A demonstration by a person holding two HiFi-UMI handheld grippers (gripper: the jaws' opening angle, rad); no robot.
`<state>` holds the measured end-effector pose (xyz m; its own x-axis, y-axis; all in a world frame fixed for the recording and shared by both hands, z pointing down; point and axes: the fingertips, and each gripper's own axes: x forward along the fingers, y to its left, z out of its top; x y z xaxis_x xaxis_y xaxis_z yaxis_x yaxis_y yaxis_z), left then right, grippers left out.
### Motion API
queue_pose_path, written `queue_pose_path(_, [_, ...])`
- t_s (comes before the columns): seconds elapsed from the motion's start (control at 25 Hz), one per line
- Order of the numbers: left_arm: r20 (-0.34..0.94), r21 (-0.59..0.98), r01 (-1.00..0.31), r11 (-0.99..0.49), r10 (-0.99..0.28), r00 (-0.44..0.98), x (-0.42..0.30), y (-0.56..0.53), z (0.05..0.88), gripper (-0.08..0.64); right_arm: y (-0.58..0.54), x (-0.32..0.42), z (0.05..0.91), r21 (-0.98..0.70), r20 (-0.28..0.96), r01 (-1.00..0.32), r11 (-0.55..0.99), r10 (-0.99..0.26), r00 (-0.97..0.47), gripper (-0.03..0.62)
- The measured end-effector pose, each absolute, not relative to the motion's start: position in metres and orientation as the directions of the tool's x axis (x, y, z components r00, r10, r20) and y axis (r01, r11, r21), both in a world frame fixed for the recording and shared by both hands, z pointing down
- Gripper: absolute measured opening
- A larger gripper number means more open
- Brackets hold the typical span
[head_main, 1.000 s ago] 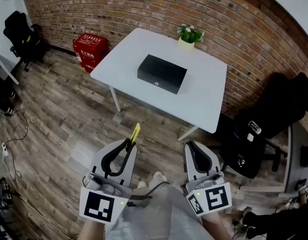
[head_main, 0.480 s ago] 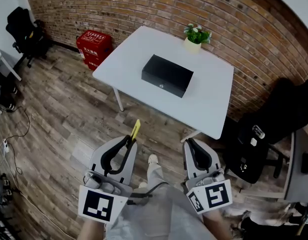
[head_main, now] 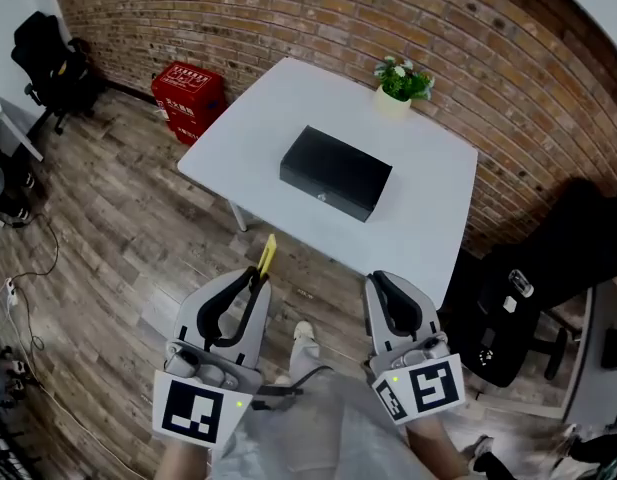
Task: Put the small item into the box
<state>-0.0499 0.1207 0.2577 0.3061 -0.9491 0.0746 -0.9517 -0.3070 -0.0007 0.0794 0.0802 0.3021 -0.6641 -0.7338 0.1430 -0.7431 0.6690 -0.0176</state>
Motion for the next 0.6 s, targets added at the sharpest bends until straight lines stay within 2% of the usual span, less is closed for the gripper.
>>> queue_pose_path(0.6, [0.086,0.000,-0.966,-0.258,-0.963,0.257,-0.060,0.019,0.255,0.060,-0.025,0.060,0.304,-0.039,0.151,-0.694,0.719,-0.682,-0.715,0.058])
